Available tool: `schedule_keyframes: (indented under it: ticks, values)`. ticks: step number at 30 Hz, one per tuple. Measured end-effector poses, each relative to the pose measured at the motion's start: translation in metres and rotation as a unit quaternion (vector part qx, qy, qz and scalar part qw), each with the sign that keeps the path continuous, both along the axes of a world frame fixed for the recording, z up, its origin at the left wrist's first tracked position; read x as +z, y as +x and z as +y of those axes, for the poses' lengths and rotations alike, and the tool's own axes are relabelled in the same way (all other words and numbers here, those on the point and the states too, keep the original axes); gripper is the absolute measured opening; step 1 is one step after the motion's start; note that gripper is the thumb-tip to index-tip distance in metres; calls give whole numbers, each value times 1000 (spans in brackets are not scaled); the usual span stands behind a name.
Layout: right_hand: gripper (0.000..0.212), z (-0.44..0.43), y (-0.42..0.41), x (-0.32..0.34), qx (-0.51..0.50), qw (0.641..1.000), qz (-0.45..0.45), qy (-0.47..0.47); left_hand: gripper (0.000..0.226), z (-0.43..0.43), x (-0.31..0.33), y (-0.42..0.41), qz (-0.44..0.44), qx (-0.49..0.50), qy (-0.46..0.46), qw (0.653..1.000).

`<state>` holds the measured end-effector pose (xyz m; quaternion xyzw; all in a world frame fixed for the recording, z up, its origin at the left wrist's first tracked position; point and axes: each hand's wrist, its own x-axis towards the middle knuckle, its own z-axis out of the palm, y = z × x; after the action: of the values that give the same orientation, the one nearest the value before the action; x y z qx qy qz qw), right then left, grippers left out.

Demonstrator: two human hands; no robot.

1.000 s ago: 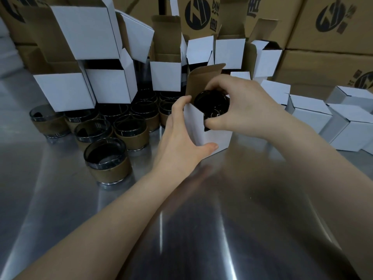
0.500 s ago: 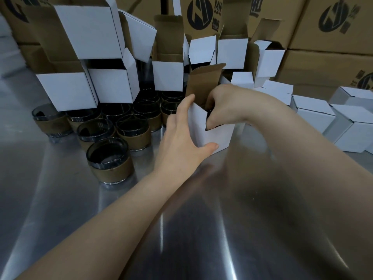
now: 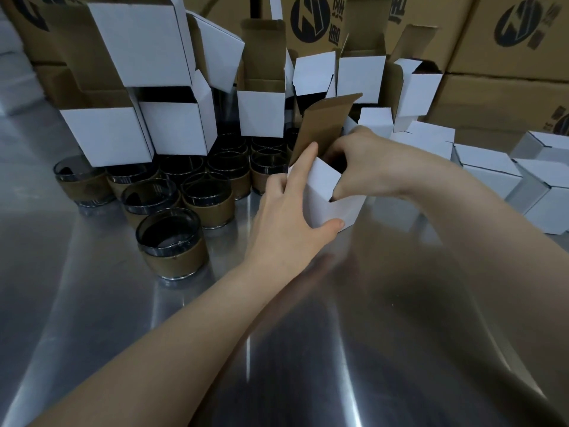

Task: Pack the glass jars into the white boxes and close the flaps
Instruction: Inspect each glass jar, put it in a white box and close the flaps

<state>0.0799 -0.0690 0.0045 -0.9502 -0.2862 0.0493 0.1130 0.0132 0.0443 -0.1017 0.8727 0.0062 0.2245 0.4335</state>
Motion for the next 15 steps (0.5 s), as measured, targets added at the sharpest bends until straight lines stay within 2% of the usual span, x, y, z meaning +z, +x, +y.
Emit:
schedule_keyframes:
  ticks: [9, 15]
  values:
    - [38, 5, 4, 6, -1, 998, 17, -66, 103, -1, 3, -1, 17, -5, -3, 1000]
    - [49, -5, 7, 11, 22, 996, 83, -4, 103, -1, 4, -2, 22, -8, -22, 999]
